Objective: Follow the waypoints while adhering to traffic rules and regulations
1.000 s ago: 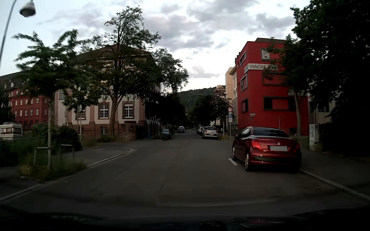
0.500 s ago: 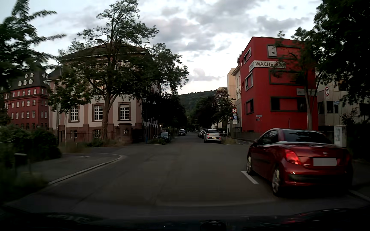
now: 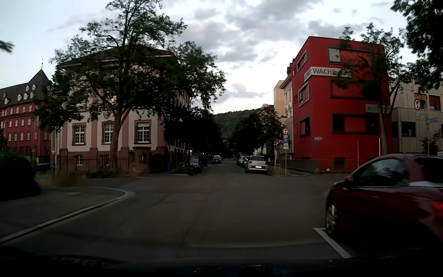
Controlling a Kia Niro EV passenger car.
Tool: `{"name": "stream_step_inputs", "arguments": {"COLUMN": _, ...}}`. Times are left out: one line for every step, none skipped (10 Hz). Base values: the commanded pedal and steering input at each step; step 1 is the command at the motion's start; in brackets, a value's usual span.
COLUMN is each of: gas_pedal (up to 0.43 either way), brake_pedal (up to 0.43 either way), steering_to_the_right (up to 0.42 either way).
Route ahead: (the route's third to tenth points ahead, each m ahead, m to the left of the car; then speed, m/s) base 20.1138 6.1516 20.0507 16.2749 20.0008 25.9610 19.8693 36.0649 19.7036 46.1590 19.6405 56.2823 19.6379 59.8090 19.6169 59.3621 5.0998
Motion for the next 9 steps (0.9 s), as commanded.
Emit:
{"name": "stream_step_inputs", "arguments": {"gas_pedal": 0.0, "brake_pedal": 0.152, "steering_to_the_right": 0.009}}
{"name": "stream_step_inputs", "arguments": {"gas_pedal": 0.0, "brake_pedal": 0.171, "steering_to_the_right": 0.012}}
{"name": "stream_step_inputs", "arguments": {"gas_pedal": 0.0, "brake_pedal": 0.177, "steering_to_the_right": 0.019}}
{"name": "stream_step_inputs", "arguments": {"gas_pedal": 0.0, "brake_pedal": 0.183, "steering_to_the_right": 0.029}}
{"name": "stream_step_inputs", "arguments": {"gas_pedal": 0.0, "brake_pedal": 0.177, "steering_to_the_right": 0.036}}
{"name": "stream_step_inputs", "arguments": {"gas_pedal": 0.0, "brake_pedal": 0.177, "steering_to_the_right": 0.039}}
{"name": "stream_step_inputs", "arguments": {"gas_pedal": 0.0, "brake_pedal": 0.159, "steering_to_the_right": 0.042}}
{"name": "stream_step_inputs", "arguments": {"gas_pedal": 0.0, "brake_pedal": 0.122, "steering_to_the_right": 0.049}}
{"name": "stream_step_inputs", "arguments": {"gas_pedal": 0.0, "brake_pedal": 0.11, "steering_to_the_right": 0.06}}
